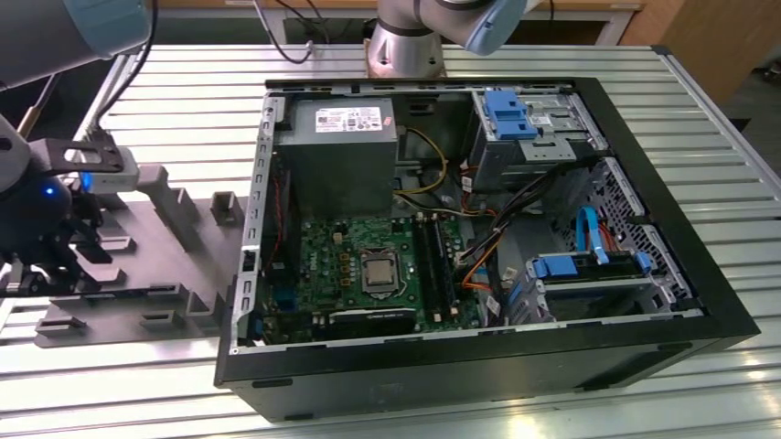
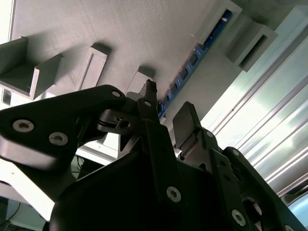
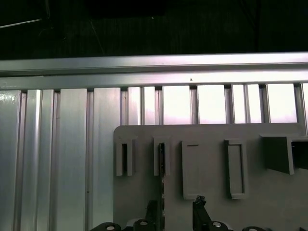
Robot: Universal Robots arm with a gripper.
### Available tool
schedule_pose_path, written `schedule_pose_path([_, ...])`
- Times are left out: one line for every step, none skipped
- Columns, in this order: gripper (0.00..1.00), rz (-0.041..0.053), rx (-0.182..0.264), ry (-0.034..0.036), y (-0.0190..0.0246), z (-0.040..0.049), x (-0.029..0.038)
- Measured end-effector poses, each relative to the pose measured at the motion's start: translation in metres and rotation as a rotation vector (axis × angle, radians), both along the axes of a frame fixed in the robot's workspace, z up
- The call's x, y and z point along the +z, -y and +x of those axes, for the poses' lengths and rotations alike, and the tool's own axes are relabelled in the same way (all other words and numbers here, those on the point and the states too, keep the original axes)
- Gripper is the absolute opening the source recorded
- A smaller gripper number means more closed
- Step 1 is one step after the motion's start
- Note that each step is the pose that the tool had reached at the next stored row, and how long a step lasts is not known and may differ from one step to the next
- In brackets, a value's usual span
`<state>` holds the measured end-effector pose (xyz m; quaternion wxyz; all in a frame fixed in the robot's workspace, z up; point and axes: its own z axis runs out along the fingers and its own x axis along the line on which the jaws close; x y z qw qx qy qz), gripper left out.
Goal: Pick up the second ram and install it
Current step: 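Pick up the second ram and move it above second insertion slot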
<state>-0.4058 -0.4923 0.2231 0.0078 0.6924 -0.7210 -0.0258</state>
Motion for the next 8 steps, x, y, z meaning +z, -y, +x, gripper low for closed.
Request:
schedule_pose_path([0.42,0.0001,0.000,0.0001,0.0000,0.0000,-0.0004])
schedule_pose_path([0.42,0.0001,0.000,0.0001,0.0000,0.0000,-0.0009])
schedule_pose_path([0.42,0.0001,0.000,0.0002,0.0000,0.0000,-0.0014])
schedule_pose_path([0.42,0.0002,0.000,0.0002,0.0000,0.0000,-0.0018])
schedule_pose_path([0.42,0.0001,0.000,0.0001,0.0000,0.0000,-0.0022])
schedule_pose_path([0.42,0.0002,0.000,0.0002,0.0000,0.0000,-0.0027])
schedule_pose_path([0.42,0.0002,0.000,0.0002,0.0000,0.0000,-0.0032])
schedule_pose_path([0.42,0.0001,0.000,0.0001,0.0000,0.0000,-0.0036])
